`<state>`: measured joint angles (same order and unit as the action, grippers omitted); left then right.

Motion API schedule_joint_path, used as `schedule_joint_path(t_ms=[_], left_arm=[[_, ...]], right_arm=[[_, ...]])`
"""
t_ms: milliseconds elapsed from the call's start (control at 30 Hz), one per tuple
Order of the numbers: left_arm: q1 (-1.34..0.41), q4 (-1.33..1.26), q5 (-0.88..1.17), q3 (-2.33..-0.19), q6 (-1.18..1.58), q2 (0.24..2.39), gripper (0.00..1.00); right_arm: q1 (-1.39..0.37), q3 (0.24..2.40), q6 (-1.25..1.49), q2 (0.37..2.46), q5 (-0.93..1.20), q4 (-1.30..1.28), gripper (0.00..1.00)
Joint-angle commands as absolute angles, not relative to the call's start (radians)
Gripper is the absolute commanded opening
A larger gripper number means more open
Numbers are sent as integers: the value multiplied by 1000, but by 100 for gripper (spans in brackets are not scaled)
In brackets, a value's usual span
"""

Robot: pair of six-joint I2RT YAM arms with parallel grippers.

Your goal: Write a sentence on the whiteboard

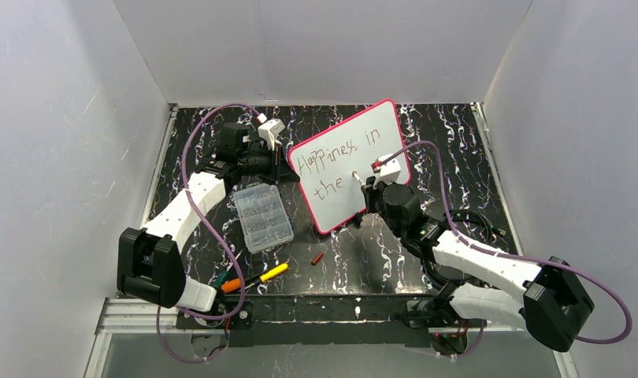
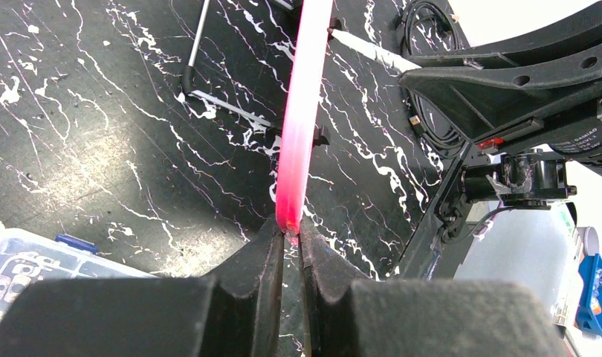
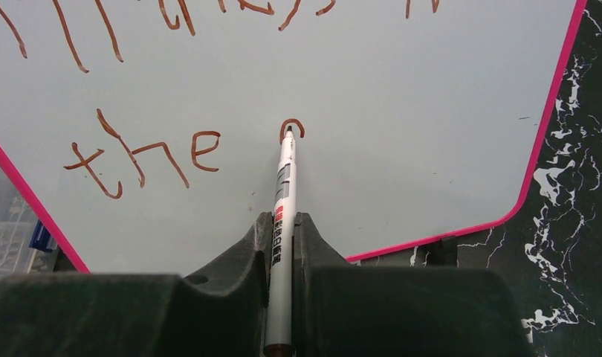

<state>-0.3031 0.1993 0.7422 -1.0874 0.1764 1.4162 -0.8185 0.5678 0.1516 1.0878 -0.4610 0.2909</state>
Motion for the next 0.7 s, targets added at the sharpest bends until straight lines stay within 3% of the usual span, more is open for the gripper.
schedule_joint_path(t_ms=[0, 667], left_arm=[[-309, 187, 796, -1099, 174, 1387, 0], [-309, 187, 799, -1101, 176, 1383, 0]], right_arm=[[-816, 624, 123, 1099, -493, 338, 1], [-816, 536, 207, 1062, -457, 294, 1]])
